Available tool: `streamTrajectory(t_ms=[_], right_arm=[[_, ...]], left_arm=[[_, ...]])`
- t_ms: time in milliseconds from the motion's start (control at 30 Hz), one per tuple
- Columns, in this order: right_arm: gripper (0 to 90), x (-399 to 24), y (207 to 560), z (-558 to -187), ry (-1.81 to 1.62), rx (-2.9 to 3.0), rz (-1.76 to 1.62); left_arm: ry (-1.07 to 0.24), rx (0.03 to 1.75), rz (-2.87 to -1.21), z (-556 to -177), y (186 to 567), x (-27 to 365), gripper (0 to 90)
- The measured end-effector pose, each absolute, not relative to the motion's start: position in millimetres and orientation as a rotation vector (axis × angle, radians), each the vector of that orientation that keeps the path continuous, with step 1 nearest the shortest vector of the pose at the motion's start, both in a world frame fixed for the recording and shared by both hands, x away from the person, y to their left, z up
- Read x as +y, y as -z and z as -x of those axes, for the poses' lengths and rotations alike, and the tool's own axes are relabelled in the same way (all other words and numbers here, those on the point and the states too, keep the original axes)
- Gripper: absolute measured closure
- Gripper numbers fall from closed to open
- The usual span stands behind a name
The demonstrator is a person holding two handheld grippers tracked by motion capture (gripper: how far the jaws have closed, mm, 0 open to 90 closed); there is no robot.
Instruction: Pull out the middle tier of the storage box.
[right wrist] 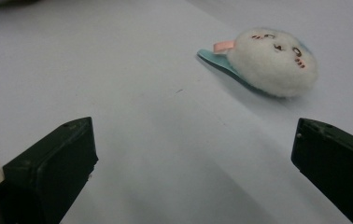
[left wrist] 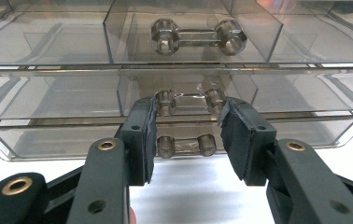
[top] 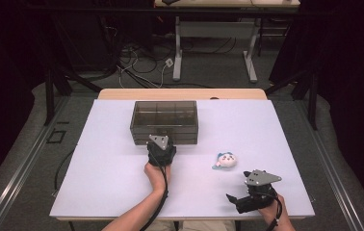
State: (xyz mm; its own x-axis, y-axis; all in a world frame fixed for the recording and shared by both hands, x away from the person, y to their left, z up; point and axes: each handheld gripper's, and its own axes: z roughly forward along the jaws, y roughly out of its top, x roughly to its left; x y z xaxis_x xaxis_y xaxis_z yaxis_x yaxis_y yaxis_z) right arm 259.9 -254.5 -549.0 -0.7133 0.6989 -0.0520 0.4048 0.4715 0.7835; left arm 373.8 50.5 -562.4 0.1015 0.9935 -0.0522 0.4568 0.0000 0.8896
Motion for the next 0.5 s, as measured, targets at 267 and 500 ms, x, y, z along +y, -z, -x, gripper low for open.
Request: streamTrajectory(t_ms=[267,500], right_arm=[[0.0,-254.1,548.7,-259.5,-1.115,2.355,-0.934],[0.0,-254.2,548.6,-259.3,-1.114,2.352,-0.937]], left_arm=[[-0.837,1.472,-1.575,-370.3,562.3,49.9,55.7],[-0.831,1.477,-1.579,-365.7,562.3,50.0,55.7]])
